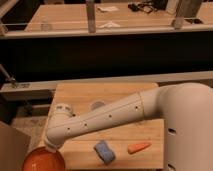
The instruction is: Pick up the ceramic bowl
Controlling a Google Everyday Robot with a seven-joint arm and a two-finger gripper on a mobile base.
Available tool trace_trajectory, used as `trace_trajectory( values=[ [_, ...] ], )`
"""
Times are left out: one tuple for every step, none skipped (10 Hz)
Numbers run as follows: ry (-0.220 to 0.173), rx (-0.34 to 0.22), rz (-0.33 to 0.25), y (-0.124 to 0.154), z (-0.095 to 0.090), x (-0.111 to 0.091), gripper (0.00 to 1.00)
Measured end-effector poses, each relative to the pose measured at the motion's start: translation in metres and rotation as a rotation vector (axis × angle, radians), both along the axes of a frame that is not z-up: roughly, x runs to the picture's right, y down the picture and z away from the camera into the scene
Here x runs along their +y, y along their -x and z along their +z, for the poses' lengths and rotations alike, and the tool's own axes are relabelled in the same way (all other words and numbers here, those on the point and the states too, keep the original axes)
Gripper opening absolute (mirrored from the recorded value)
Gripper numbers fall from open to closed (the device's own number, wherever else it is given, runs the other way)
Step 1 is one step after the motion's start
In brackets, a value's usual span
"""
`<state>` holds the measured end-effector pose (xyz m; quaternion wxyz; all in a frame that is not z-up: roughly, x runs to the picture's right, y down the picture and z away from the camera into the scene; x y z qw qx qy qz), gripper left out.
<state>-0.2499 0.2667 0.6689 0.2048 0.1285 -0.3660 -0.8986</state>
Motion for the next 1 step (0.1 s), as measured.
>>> trace_trajectory(
  values=[
    [0.000, 0.000, 0.000, 0.0000, 0.0000, 0.0000, 0.05]
  ],
)
